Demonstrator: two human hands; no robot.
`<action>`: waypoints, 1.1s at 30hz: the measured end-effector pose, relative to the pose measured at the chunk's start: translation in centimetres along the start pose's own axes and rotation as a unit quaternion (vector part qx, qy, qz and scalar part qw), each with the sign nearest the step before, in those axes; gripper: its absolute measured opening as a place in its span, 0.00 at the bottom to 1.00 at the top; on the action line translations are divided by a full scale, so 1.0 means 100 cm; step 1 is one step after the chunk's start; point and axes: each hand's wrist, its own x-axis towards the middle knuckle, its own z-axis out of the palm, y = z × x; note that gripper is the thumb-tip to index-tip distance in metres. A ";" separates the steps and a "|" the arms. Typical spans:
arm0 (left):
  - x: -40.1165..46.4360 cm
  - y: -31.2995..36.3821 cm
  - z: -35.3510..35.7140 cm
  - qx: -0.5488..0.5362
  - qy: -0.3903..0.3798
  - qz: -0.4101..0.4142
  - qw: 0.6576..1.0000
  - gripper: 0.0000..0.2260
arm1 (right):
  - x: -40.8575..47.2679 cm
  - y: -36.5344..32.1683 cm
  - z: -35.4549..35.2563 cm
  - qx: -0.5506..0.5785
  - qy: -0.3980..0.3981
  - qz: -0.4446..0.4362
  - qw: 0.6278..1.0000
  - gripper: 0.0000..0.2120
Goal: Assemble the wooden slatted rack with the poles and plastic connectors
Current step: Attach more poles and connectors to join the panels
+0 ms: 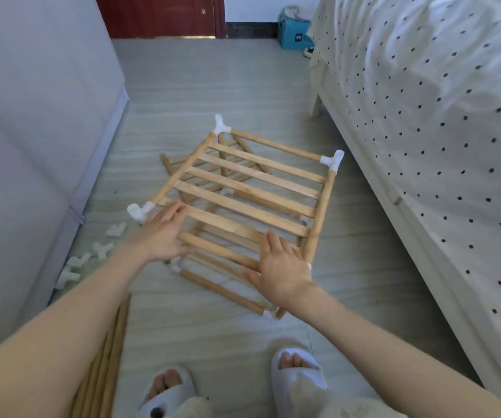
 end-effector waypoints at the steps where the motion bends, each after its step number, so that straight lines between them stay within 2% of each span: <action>1: -0.001 0.002 0.003 0.031 0.007 -0.002 0.999 0.40 | 0.003 0.001 0.007 -0.038 -0.011 0.013 0.999 0.37; 3: -0.003 0.012 0.008 0.061 0.019 -0.015 0.998 0.39 | 0.006 0.011 0.013 -0.098 -0.007 0.012 0.995 0.38; 6: -0.015 0.025 0.016 0.067 0.024 -0.018 0.997 0.39 | 0.005 0.042 0.005 -0.143 0.001 -0.041 0.989 0.36; 8: -0.024 0.032 0.022 0.044 0.089 0.017 0.995 0.41 | 0.004 0.064 -0.005 -0.146 -0.009 -0.058 0.988 0.38; 11: -0.026 0.044 0.034 -0.029 0.212 0.039 0.976 0.37 | 0.008 0.066 -0.004 -0.126 0.002 -0.050 0.991 0.54; 13: -0.021 0.049 0.031 -0.039 0.221 0.018 0.974 0.35 | 0.016 0.058 0.007 -0.095 0.050 -0.010 0.994 0.49; 15: -0.012 0.047 0.029 0.003 0.208 0.035 0.978 0.35 | 0.024 0.054 0.014 -0.069 0.093 0.021 0.993 0.46; 18: 0.000 0.038 0.031 0.030 0.191 0.061 0.979 0.31 | 0.028 0.059 0.027 -0.069 0.172 0.037 0.982 0.40; 24: 0.009 0.042 0.033 0.019 0.235 0.042 0.971 0.22 | 0.038 0.060 0.032 -0.052 0.250 0.040 0.966 0.35; 27: 0.012 0.037 0.030 0.012 0.248 0.048 0.967 0.19 | 0.038 0.054 0.030 -0.039 0.222 0.055 0.973 0.33; 30: 0.020 0.025 0.029 0.026 0.262 0.062 0.963 0.17 | 0.034 0.032 0.021 -0.069 0.131 0.094 0.984 0.28; 33: 0.026 0.011 0.024 0.024 0.259 -0.019 0.965 0.20 | 0.039 0.016 0.009 -0.073 0.040 0.068 0.994 0.22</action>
